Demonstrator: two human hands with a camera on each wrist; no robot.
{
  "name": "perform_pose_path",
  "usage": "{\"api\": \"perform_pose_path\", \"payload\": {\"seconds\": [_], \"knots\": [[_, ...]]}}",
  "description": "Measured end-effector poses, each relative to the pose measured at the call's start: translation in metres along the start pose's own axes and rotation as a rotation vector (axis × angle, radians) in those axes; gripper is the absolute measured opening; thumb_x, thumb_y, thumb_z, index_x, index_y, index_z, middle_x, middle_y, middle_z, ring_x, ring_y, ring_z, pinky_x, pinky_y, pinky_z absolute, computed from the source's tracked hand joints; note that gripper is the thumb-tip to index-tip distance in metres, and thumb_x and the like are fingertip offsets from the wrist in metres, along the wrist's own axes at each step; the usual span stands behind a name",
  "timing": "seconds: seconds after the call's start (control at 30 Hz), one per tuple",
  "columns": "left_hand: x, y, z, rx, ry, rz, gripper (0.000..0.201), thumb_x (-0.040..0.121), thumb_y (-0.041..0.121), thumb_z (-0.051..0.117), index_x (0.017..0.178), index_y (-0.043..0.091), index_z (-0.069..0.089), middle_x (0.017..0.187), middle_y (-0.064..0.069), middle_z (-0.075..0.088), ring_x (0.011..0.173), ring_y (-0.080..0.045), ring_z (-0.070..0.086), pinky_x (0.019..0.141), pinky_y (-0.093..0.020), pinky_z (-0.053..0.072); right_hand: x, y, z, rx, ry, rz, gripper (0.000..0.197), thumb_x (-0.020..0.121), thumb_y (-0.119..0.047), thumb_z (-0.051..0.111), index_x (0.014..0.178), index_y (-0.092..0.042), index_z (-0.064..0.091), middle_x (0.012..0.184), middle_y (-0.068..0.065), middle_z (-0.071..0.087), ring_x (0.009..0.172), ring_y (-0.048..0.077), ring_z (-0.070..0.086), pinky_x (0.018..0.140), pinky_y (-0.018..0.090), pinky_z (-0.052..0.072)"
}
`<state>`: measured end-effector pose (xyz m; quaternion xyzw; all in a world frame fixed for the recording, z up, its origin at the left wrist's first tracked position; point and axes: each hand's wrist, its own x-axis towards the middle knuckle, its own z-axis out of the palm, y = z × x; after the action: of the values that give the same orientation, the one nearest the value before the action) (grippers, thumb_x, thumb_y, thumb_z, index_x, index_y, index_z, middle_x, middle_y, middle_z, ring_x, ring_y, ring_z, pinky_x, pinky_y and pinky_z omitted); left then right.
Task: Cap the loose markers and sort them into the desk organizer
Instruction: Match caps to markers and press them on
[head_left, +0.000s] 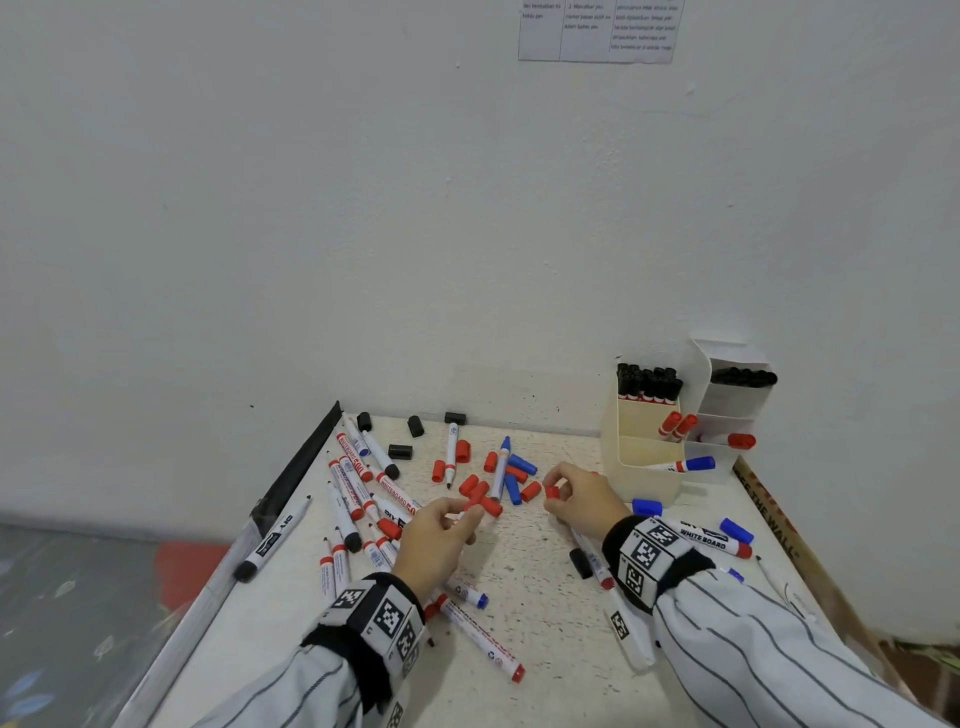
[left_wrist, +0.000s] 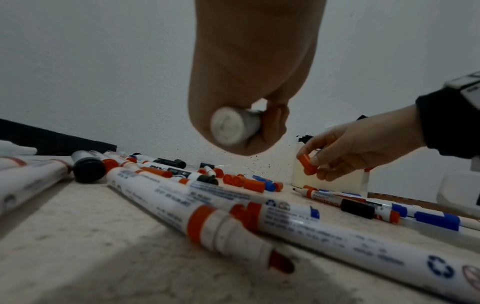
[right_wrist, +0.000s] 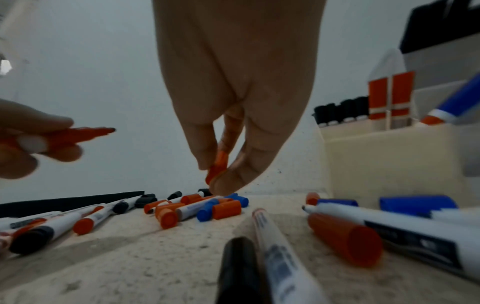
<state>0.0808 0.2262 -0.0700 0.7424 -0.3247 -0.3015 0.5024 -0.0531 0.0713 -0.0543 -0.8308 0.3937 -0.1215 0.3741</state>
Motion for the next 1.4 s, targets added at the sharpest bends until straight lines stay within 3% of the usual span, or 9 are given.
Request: {"api": "perform_pose_path", "payload": {"seconds": [0.17, 0.23, 0.43, 0.63, 0.8, 0.93, 1.03, 1.2, 1.4], "knots": [[0.001, 0.000, 0.003, 0.015, -0.013, -0.059, 0.037, 0.099, 0.038, 0.034, 0.083, 0.014, 0.058, 0.060, 0.003, 0.043, 0.039, -0.005, 0.032, 0.038, -0.016, 0.027, -0.001, 0.016, 0.000, 0.106, -0.061, 0.033, 0.032, 0.092, -0.007, 0.048, 0.120, -0.022, 0.055, 0.112, 0.000, 0.059, 0.097, 0.015, 0.057, 0.076, 0.019, 0.048], [0.001, -0.001, 0.005, 0.018, -0.028, -0.078, 0.039, 0.099, 0.039, 0.032, 0.084, 0.013, 0.057, 0.059, 0.004, 0.040, 0.038, -0.004, 0.030, 0.038, -0.016, 0.026, -0.002, 0.020, -0.002, 0.102, -0.097, 0.023, 0.035, 0.093, -0.006, 0.047, 0.125, -0.017, 0.054, 0.119, 0.000, 0.056, 0.102, 0.019, 0.057, 0.073, 0.012, 0.045], [0.000, -0.001, 0.008, 0.035, -0.005, -0.023, 0.032, 0.096, 0.043, 0.040, 0.102, 0.013, 0.051, 0.065, 0.003, 0.045, 0.047, -0.006, 0.033, 0.046, -0.020, 0.029, 0.000, 0.037, -0.030, -0.164, 0.133, 0.113, 0.021, 0.090, -0.003, 0.046, 0.096, -0.016, 0.062, 0.101, 0.001, 0.060, 0.094, 0.016, 0.055, 0.082, 0.023, 0.045], [0.003, -0.002, 0.012, 0.003, 0.038, -0.032, 0.046, 0.098, 0.046, 0.024, 0.075, 0.014, 0.048, 0.060, 0.003, 0.038, 0.049, -0.009, 0.033, 0.050, -0.024, 0.028, -0.014, 0.044, -0.041, -0.417, -0.107, 0.273, 0.028, 0.087, -0.022, 0.062, 0.113, -0.013, 0.058, 0.099, 0.001, 0.054, 0.086, 0.013, 0.050, 0.071, 0.017, 0.043], [0.000, 0.000, 0.014, 0.143, -0.011, -0.019, 0.052, 0.093, 0.054, 0.036, 0.093, 0.005, 0.056, 0.078, -0.007, 0.054, 0.071, -0.018, 0.052, 0.074, -0.031, 0.042, -0.010, 0.045, -0.022, -0.533, -0.081, 0.219, 0.021, 0.085, -0.027, 0.063, 0.098, -0.012, 0.058, 0.089, 0.003, 0.055, 0.082, 0.015, 0.054, 0.063, 0.018, 0.039], [-0.005, 0.003, 0.016, 0.182, -0.048, -0.021, 0.045, 0.097, 0.049, 0.032, 0.075, 0.011, 0.044, 0.068, -0.001, 0.041, 0.062, -0.013, 0.039, 0.062, -0.027, 0.032, -0.010, 0.045, -0.014, -0.588, -0.031, 0.246, 0.019, 0.087, -0.028, 0.058, 0.078, -0.017, 0.047, 0.075, -0.003, 0.045, 0.083, 0.016, 0.057, 0.057, 0.019, 0.038], [-0.007, 0.004, 0.019, 0.160, -0.064, -0.031, 0.045, 0.098, 0.047, 0.029, 0.066, 0.016, 0.035, 0.059, 0.003, 0.033, 0.054, -0.011, 0.031, 0.056, -0.025, 0.027, -0.017, 0.042, -0.012, -0.332, 0.073, 0.171, 0.008, 0.087, -0.021, 0.053, 0.090, -0.020, 0.045, 0.085, -0.002, 0.051, 0.076, 0.012, 0.051, 0.062, 0.022, 0.040], [-0.007, 0.002, 0.020, 0.150, -0.084, -0.058, 0.048, 0.099, 0.046, 0.025, 0.062, 0.018, 0.033, 0.055, 0.003, 0.031, 0.049, -0.011, 0.029, 0.054, -0.026, 0.026, -0.033, 0.031, -0.012, -0.297, -0.245, -0.034, 0.025, 0.085, -0.005, 0.039, 0.071, -0.026, 0.036, 0.075, -0.004, 0.042, 0.066, 0.012, 0.039, 0.062, 0.023, 0.035], [-0.008, 0.000, 0.021, 0.159, -0.091, -0.070, 0.047, 0.099, 0.047, 0.026, 0.064, 0.017, 0.035, 0.056, 0.003, 0.032, 0.049, -0.011, 0.030, 0.055, -0.025, 0.028, -0.057, 0.042, -0.008, -0.460, -0.614, -0.090, 0.022, 0.069, -0.045, 0.070, 0.083, -0.036, 0.054, 0.084, -0.009, 0.050, 0.076, 0.009, 0.046, 0.071, 0.028, 0.044]]}}
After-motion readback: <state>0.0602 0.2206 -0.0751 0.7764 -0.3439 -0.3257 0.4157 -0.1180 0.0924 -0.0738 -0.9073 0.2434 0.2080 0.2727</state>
